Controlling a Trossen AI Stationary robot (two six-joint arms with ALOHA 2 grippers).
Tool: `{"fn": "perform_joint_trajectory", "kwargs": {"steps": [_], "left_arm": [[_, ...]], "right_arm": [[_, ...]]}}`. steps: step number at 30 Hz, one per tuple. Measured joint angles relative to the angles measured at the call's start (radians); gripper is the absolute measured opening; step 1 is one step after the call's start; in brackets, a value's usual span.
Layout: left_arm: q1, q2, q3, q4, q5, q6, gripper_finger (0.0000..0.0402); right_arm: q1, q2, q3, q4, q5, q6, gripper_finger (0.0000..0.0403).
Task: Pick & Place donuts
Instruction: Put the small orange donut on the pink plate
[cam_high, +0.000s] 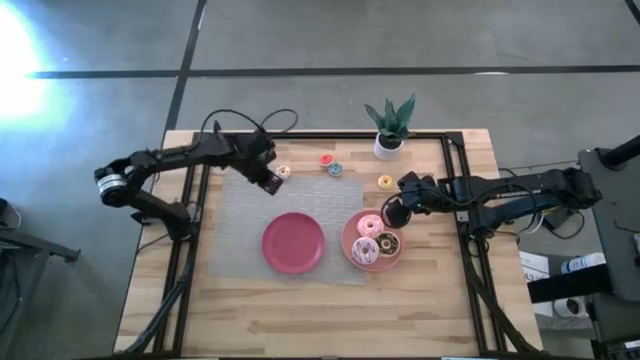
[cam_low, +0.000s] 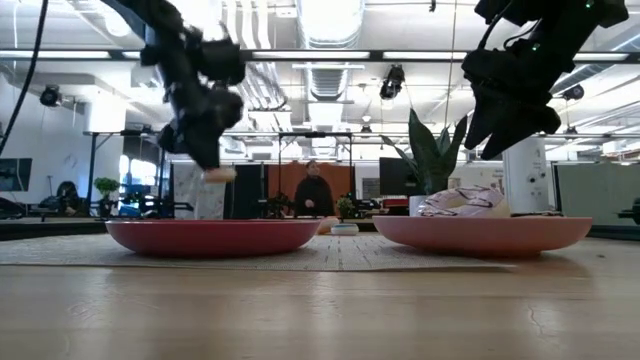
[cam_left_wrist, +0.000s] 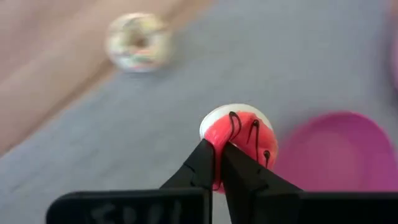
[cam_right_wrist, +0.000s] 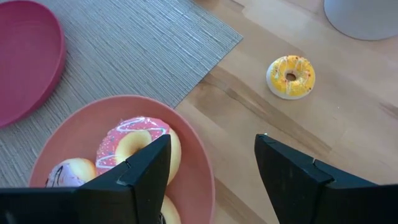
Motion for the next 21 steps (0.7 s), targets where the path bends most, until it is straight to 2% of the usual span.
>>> {"fn": "perform_joint_trajectory", "kwargs": {"steps": [4,7,10,14,21], "left_arm": [[-0.183,0.002,0.012,0.030,-0.001,-0.070,0.0000],[-0.332,0.025,0.012,0.056,-0.082,-0.118,0.0000],[-0.431,0.058,0.008,0.046,-0.133,-0.173,0.0000],[-0.507,0.085,-0.019,0.044,-0.136,-0.241,0.0000],[-0.549,0.127,-0.053,0.045,-0.138,-0.311,0.0003]], "right_arm": [[0.000,0.000,0.000,0.000,0.005,-0.001,0.0224],[-0.001,0.001,0.000,0.000,0.008,-0.005,0.0224],[-0.001,0.001,0.000,0.000,0.008,-0.009,0.0224],[-0.002,0.001,0.000,0.001,0.008,-0.029,0.0224],[-0.004,0.001,0.000,0.007,0.009,-0.039,0.0224]]}}
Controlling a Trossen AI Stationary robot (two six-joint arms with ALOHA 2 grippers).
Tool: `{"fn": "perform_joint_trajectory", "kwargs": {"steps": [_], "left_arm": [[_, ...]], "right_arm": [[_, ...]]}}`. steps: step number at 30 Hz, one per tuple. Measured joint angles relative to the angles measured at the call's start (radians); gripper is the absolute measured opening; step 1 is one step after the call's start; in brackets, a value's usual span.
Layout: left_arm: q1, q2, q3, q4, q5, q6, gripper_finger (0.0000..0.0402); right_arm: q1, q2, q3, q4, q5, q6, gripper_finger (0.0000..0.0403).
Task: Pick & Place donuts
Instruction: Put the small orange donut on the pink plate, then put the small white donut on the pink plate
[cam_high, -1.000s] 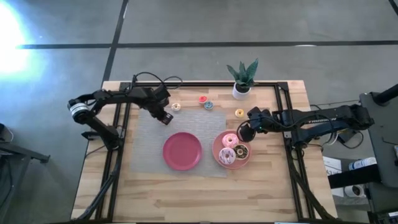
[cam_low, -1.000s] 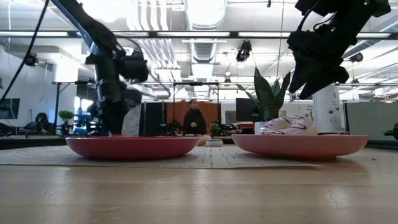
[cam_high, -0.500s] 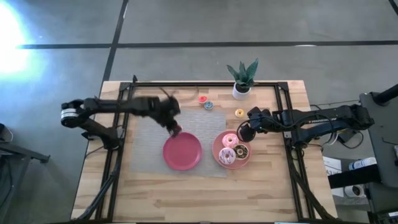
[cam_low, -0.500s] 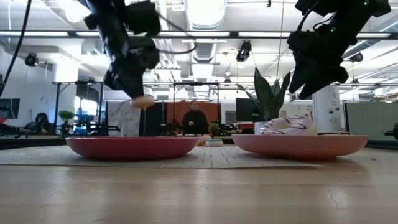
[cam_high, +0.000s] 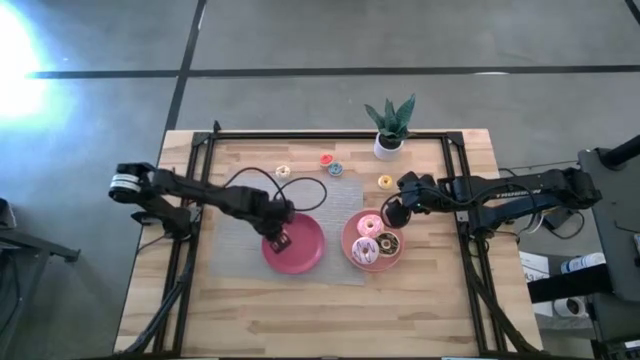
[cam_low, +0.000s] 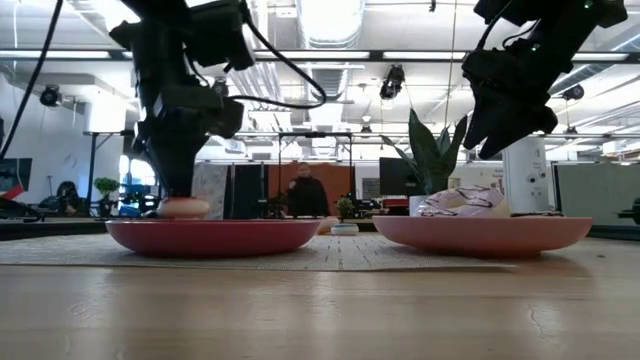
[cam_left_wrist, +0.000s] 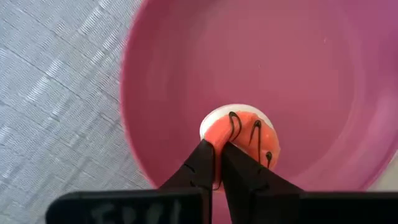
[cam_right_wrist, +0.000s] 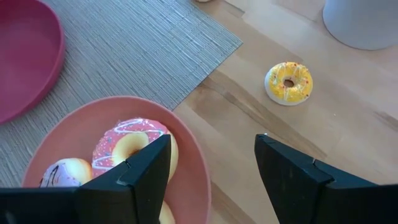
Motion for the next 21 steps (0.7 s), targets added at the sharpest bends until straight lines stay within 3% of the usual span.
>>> {"fn": "perform_joint_trajectory", "kwargs": {"steps": [12,16,21], "left_arm": [[-0.002,-0.008,0.001,-0.093,-0.001,-0.014,0.0132],[-0.001,-0.041,0.032,-0.098,-0.032,0.017,0.0143],[0.061,-0.079,0.074,-0.100,-0.172,0.049,0.0144]], "right_arm": [[0.000,0.000,0.000,0.000,0.000,0.000,0.0224],[0.000,0.000,0.000,0.000,0.000,0.000,0.0224],[-0.001,0.000,0.000,0.000,0.000,0.002,0.0224]]}}
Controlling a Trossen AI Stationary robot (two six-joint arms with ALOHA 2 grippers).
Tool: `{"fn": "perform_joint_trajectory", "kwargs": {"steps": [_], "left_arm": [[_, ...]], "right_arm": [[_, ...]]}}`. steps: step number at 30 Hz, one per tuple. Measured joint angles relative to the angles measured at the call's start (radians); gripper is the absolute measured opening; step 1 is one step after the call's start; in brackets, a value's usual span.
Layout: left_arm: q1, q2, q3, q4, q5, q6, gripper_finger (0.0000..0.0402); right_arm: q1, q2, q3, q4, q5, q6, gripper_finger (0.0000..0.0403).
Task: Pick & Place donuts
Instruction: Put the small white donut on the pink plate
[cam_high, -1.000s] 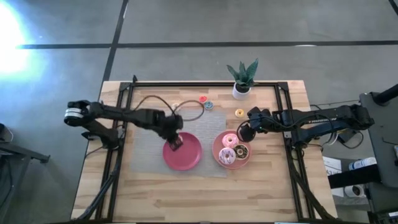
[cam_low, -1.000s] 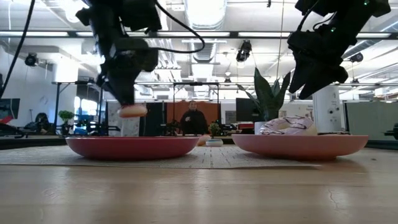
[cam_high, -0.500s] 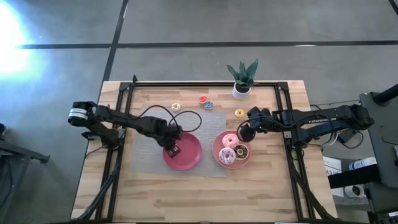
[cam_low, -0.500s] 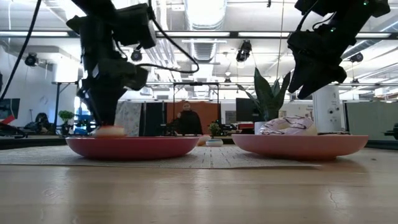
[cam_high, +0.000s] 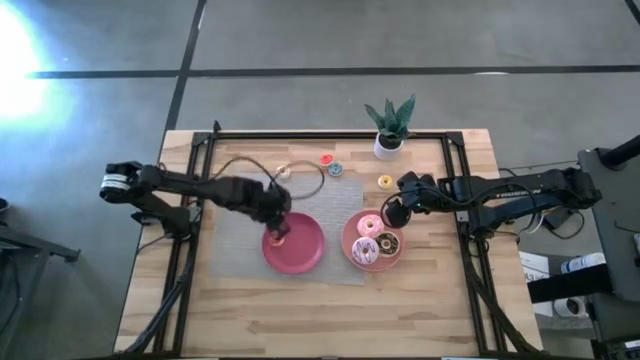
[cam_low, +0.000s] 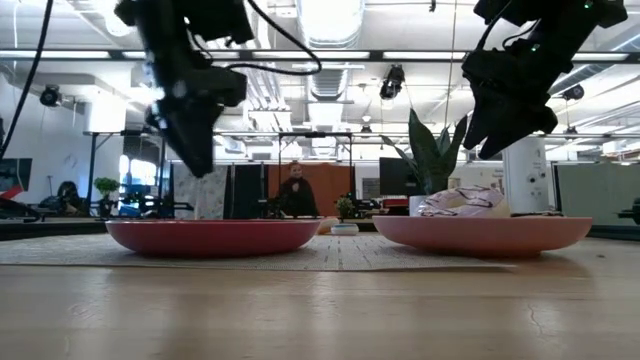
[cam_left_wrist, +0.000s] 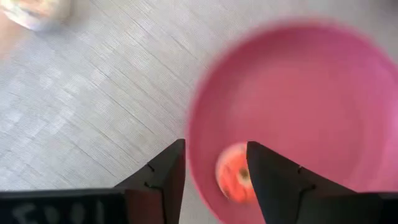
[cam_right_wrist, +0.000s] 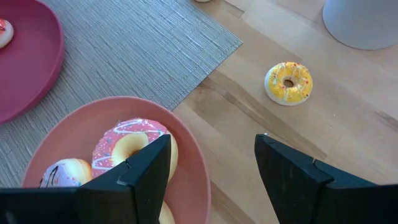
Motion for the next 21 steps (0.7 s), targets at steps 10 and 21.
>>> {"fn": "perform_joint_trajectory", "kwargs": {"steps": [10,21], "left_arm": [[0.529,0.017,-0.022,0.239,0.233,0.037,0.0145],[0.713,0.179,0.002,0.292,0.364,0.084,0.0145]], "right_arm": [[0.000,0.000,0.000,0.000,-0.002,0.037,0.0224],[0.000,0.000,0.000,0.000,0.003,0.052,0.0224]]}}
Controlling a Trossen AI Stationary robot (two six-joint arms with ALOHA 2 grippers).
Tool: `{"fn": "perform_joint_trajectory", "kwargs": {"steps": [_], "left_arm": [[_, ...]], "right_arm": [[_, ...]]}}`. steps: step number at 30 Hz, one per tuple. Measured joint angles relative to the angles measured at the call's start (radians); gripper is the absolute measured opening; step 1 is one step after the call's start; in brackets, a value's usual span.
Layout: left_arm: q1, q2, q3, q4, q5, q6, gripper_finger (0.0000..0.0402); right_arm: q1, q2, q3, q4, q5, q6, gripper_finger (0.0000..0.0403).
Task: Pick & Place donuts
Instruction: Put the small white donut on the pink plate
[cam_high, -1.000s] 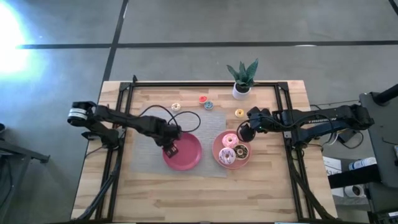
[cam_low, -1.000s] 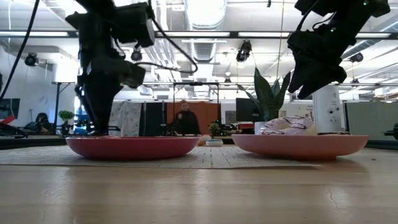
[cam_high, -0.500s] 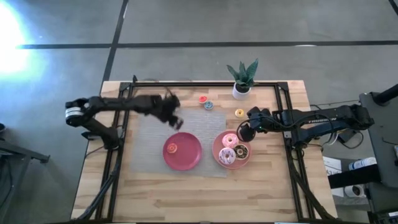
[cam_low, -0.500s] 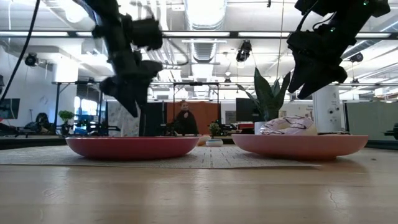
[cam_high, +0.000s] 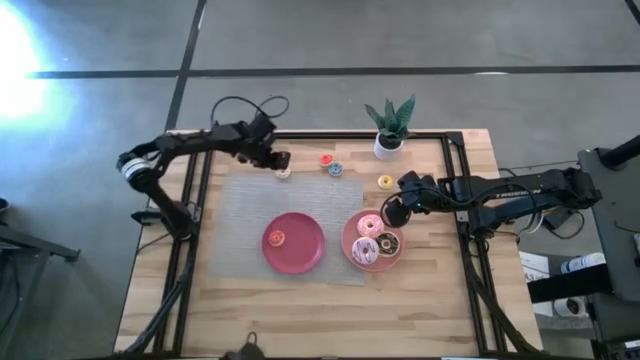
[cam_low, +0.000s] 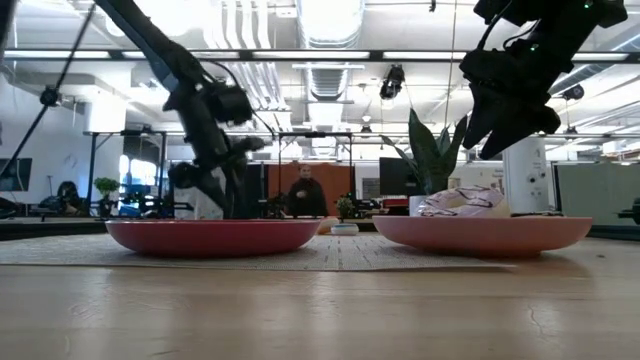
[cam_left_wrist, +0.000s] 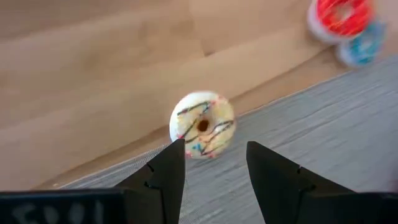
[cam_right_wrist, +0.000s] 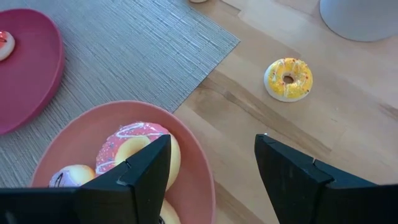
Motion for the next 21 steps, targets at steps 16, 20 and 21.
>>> {"fn": "perform_joint_trajectory", "kwargs": {"steps": [16,20,21], "left_arm": [[0.003,0.199,0.184,-0.152,-0.035,0.138,0.0139],[0.003,0.183,0.197,-0.160,-0.048,0.171,0.0138],[0.005,0.175,0.199,-0.160,-0.051,0.180,0.0138]], "right_arm": [[0.000,0.000,0.000,-0.002,-0.005,0.011,0.0224],[0.000,0.000,0.000,-0.003,-0.005,0.010,0.0224],[0.000,0.000,0.000,-0.003,-0.005,0.009,0.0224]]}}
